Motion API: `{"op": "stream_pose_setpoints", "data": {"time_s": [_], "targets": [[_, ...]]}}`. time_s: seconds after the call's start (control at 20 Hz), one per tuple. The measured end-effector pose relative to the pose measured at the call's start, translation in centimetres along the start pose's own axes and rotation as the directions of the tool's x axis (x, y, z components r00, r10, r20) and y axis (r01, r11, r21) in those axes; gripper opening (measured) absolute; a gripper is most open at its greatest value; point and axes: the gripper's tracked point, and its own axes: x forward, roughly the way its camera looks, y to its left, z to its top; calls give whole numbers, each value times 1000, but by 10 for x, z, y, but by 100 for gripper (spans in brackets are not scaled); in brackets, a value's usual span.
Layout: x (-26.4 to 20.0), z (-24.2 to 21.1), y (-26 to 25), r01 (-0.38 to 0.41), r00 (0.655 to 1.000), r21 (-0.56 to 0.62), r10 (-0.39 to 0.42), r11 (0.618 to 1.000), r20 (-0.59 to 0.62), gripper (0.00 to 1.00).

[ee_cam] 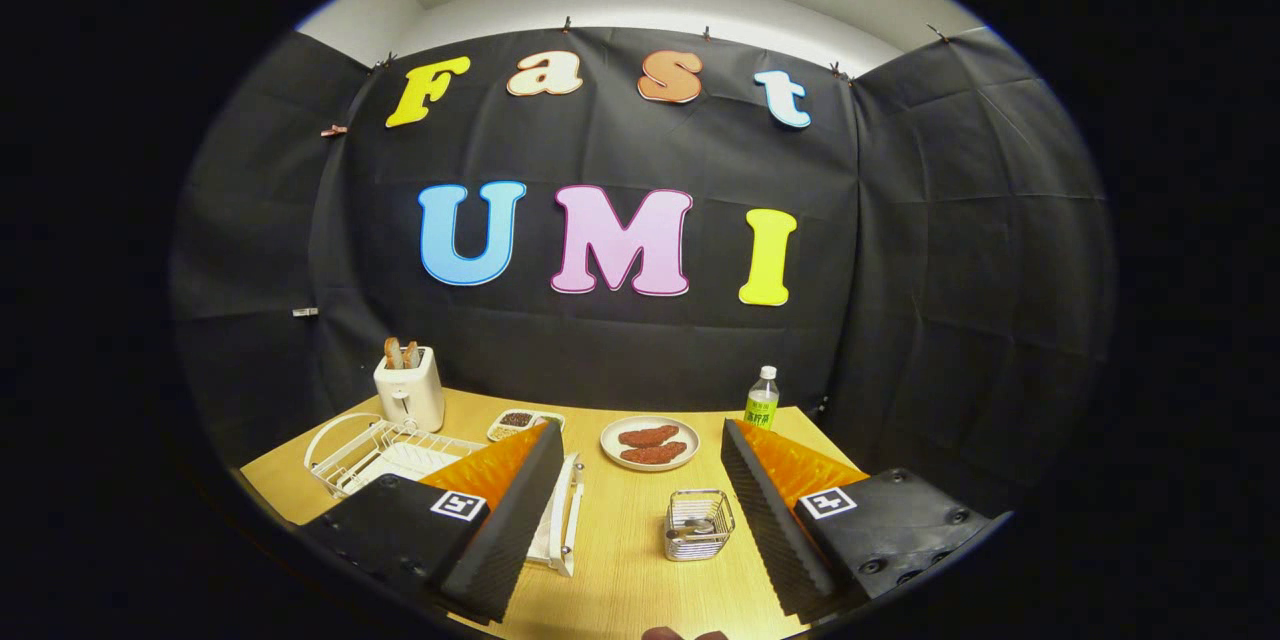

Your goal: Take the plate from the dish rack, then take the spoon from the basket and place it into the plate.

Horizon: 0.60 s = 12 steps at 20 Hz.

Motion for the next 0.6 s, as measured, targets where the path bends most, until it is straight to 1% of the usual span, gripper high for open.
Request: {"op": "stream_pose_setpoints", "data": {"time_s": [0.3,0.4,0.6], "targets": [[21,6,17,-36,999,-27,36,999,-13,97],[32,13,23,-43,999,-39,43,998,-9,98],[60,16,50,-88,996,-46,87,995,-26,97]]}}
